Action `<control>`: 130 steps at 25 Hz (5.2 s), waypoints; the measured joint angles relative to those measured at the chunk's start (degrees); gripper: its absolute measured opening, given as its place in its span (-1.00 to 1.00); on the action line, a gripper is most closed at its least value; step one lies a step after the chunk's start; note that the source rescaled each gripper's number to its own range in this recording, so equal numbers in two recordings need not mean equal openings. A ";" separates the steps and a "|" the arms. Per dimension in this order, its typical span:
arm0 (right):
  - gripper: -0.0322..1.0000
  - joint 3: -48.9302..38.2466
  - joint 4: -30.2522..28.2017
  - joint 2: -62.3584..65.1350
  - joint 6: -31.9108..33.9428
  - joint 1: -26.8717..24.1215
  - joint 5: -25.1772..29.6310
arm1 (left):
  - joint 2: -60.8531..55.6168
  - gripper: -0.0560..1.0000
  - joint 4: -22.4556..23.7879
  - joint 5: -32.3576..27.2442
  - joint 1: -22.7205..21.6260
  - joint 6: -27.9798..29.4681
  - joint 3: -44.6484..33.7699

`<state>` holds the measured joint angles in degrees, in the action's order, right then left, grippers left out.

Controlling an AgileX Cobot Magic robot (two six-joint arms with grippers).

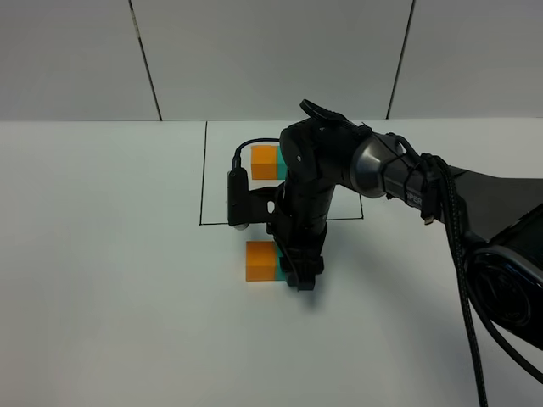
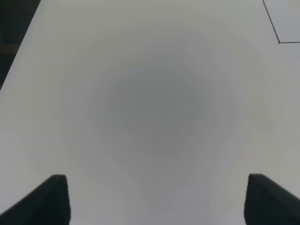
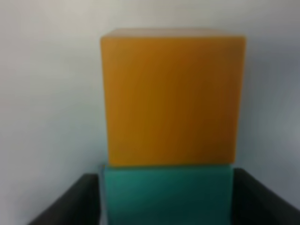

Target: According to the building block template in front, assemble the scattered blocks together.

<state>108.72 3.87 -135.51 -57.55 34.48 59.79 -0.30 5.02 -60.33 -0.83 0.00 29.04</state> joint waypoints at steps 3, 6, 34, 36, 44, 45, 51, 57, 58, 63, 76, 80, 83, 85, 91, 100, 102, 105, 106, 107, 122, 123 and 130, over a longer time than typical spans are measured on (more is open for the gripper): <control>0.58 0.00 -1.23 0.00 1.69 0.00 -0.44 | 0.00 0.43 0.00 0.05 0.00 0.00 0.00; 0.81 0.00 -3.87 0.19 5.94 0.00 -0.76 | 0.00 0.43 0.00 0.10 0.00 0.00 0.00; 0.88 0.00 -5.62 14.49 45.25 -21.46 2.69 | 0.00 0.43 0.00 0.15 0.00 0.00 0.00; 0.88 0.00 -5.68 16.26 45.58 -24.84 3.07 | 0.00 0.43 0.00 0.15 0.00 0.00 0.00; 0.86 0.00 -5.83 26.59 46.47 -35.60 3.43 | 0.00 0.43 0.01 0.15 0.00 0.00 0.00; 0.86 -0.14 -5.83 28.13 46.69 -36.44 3.48 | 0.00 0.43 0.06 0.15 0.00 0.00 0.00; 0.85 -6.20 -5.75 38.01 47.74 -37.85 2.07 | 0.00 0.43 0.98 0.15 0.00 0.40 0.00; 0.85 -19.83 -5.51 49.07 50.14 -37.69 -0.69 | 0.00 0.43 0.73 0.15 0.00 0.96 0.00; 0.85 -22.27 -5.44 51.39 50.60 -37.48 -1.17 | 0.00 0.43 0.67 0.15 0.00 1.26 0.00; 0.85 -35.91 -4.21 64.49 52.41 -37.12 -2.05 | 0.00 0.43 0.04 0.15 0.00 2.15 0.00; 0.85 -57.41 -3.24 105.94 55.30 -34.76 2.14 | 0.00 0.43 -0.08 0.15 0.00 2.21 0.00; 0.85 -63.74 -2.92 112.67 56.61 -31.79 3.78 | 0.00 0.43 -0.08 0.15 0.00 2.27 0.00; 0.85 -67.29 -2.91 116.71 56.66 -31.41 4.60 | 0.00 0.43 -0.08 0.15 0.00 2.27 0.00; 0.85 -69.63 -2.86 119.51 56.66 -31.41 4.74 | 0.00 0.43 -0.08 0.15 0.00 2.27 0.00; 0.80 -76.90 -2.80 126.12 56.95 -31.41 4.75 | 0.00 0.43 -0.08 0.15 0.00 2.27 0.00; 0.68 -80.16 -2.63 131.55 58.55 -31.41 2.62 | 0.00 0.43 -0.08 0.15 0.00 2.33 0.00; 0.62 -80.18 -2.61 133.01 58.87 -31.41 2.13 | 0.00 0.43 -0.13 0.15 0.00 2.33 0.00; 0.58 -80.23 -2.61 134.84 59.15 -31.41 1.86 | 0.00 0.43 -0.13 0.15 0.00 2.33 0.00; 0.58 -80.23 -2.67 134.84 59.30 -31.41 1.86 | 0.00 0.43 -0.13 0.15 0.00 2.33 0.00; 0.58 -80.23 -2.67 134.84 59.44 -31.41 1.79 | 0.00 0.43 -0.13 0.15 0.00 2.33 0.00; 0.57 -80.23 -2.71 134.90 59.77 -31.41 1.75 | 0.00 0.43 -0.18 0.15 0.00 2.33 0.00; 0.57 -80.23 -2.73 134.90 59.77 -31.41 1.75 | 0.00 0.42 -0.18 0.15 0.00 2.33 0.00; 0.57 -80.23 -2.73 134.90 59.77 -31.41 1.75 | 0.00 0.42 -0.18 0.15 0.00 2.33 0.00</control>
<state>28.49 1.14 -0.61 2.22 3.07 61.54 -0.30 4.84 -60.18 -0.83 2.33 29.04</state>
